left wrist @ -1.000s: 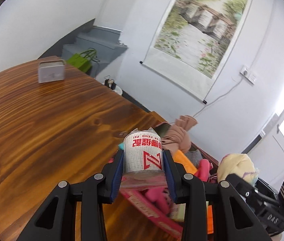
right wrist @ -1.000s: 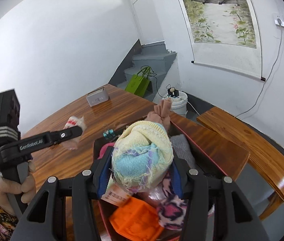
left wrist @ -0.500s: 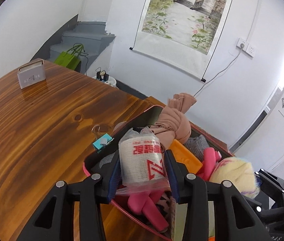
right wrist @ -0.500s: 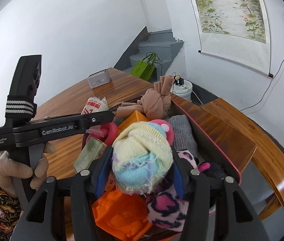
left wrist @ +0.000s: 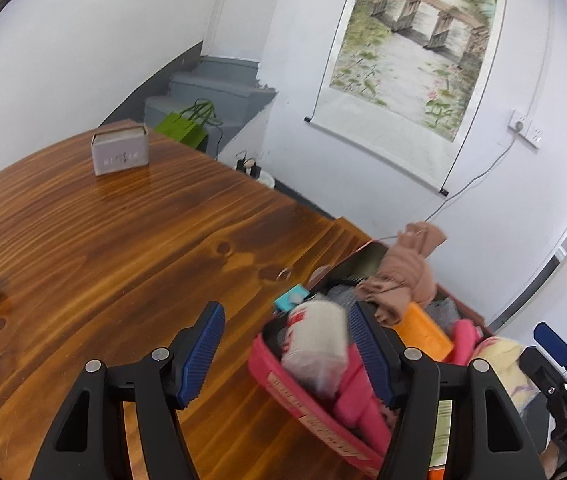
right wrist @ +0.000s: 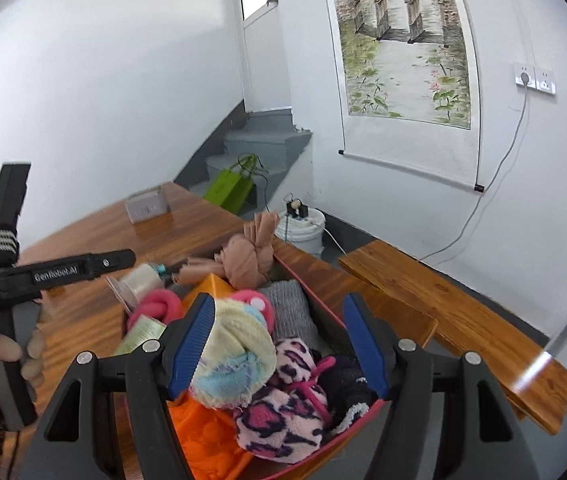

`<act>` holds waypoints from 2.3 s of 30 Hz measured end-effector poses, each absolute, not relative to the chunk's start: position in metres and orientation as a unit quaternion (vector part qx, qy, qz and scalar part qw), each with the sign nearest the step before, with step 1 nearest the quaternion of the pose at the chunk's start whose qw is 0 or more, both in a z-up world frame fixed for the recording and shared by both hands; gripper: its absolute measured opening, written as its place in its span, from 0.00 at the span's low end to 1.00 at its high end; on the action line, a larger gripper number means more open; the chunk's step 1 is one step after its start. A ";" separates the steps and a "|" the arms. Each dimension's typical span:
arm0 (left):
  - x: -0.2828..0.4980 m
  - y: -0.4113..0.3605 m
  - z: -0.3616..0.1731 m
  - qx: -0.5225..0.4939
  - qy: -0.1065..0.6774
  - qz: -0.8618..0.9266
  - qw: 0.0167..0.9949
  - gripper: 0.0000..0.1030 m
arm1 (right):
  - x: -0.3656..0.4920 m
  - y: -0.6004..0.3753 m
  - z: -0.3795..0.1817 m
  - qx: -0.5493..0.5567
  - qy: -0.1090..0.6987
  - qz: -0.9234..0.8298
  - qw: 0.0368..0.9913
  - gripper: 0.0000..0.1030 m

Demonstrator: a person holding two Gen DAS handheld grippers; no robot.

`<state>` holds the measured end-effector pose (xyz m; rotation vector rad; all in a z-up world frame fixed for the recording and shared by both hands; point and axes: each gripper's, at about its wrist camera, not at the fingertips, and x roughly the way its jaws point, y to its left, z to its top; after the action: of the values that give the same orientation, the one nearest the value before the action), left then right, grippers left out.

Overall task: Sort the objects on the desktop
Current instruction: 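Carry the white roll and yarn ball to the box and release both, then move the right tool back to the grey sock bundle on the table, then grasp the grey sock bundle with the right tool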

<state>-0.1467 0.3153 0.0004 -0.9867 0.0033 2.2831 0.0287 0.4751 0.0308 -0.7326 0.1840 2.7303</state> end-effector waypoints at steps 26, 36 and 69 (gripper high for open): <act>-0.157 0.043 -0.004 -0.360 -0.110 0.920 0.105 0.65 | -0.089 0.282 0.047 -0.290 0.072 0.946 -0.125 0.69; -0.155 -0.068 -0.024 -0.355 -0.151 0.922 0.022 0.65 | -0.235 0.156 0.000 -0.378 0.028 0.902 -0.210 0.69; -0.148 -0.007 -0.028 -0.378 -0.118 0.913 0.096 0.65 | -0.157 0.245 0.026 -0.339 0.043 0.931 -0.128 0.44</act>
<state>-0.1482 -0.0067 -0.0279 -1.1211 -0.3496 2.7047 -0.1568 0.2447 0.0260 -1.1614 0.1461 3.1913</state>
